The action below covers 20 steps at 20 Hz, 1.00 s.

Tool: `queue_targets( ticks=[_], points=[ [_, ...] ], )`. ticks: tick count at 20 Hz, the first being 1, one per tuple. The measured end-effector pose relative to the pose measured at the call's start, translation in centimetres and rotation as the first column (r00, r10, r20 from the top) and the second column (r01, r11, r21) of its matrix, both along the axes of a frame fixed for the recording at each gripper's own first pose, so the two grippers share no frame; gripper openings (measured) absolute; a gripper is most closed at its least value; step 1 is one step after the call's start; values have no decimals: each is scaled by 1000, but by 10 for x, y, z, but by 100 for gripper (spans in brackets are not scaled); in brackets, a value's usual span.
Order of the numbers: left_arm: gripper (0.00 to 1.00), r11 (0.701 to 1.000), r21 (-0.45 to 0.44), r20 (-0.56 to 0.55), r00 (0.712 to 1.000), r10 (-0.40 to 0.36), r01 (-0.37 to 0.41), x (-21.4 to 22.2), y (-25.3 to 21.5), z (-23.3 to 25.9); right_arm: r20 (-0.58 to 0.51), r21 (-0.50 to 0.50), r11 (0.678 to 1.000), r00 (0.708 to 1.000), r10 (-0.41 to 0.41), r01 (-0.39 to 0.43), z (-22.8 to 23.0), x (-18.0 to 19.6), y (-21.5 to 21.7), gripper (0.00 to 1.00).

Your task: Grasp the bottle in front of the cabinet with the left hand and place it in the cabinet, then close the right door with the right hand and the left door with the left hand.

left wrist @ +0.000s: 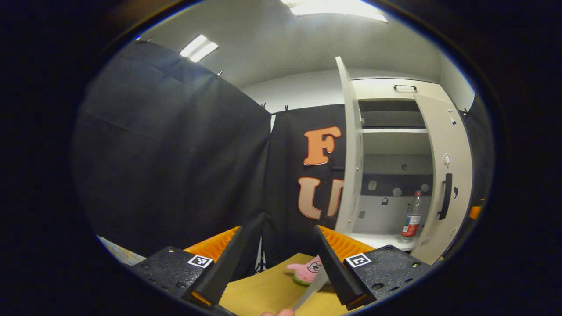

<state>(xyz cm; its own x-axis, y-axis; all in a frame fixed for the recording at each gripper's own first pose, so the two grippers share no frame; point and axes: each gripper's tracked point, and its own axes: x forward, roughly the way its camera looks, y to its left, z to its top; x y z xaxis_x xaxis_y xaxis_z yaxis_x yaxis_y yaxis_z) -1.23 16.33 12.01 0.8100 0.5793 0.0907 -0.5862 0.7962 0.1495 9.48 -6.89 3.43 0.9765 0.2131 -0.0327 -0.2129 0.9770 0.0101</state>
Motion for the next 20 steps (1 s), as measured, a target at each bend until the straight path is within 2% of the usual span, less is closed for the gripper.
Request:
queue_targets(
  ticks=[1,2,8,12,14,15,17,20],
  points=[
    [97,1000,8,-1,1000,13,-13,5,12,6,-5,4,1000,1000,-1,1,-4,-4,-3,96],
    [94,1000,9,-12,1000,15,-15,12,22,7,-11,5,1000,1000,-4,4,-8,-8,-6,96],
    [94,1000,26,-38,999,-6,7,75,71,20,-44,0,998,997,-64,64,-27,-22,-25,96],
    [92,998,-3,-66,995,-70,70,114,71,5,-50,-17,993,992,-120,120,-35,-28,-36,96],
    [96,993,-23,-78,990,-114,113,127,61,-3,-57,-14,989,988,-144,144,-38,-28,-40,96],
    [96,993,-17,-78,990,-121,120,131,58,-3,-62,-15,988,986,-156,155,-39,-29,-42,96],
    [89,992,-1,-71,990,-125,125,132,59,0,-67,-19,984,982,-176,175,-42,-30,-47,96],
    [92,982,-53,-89,979,-185,180,135,52,-11,-90,-2,981,977,-194,195,-49,-30,-52,96]
  ],
)
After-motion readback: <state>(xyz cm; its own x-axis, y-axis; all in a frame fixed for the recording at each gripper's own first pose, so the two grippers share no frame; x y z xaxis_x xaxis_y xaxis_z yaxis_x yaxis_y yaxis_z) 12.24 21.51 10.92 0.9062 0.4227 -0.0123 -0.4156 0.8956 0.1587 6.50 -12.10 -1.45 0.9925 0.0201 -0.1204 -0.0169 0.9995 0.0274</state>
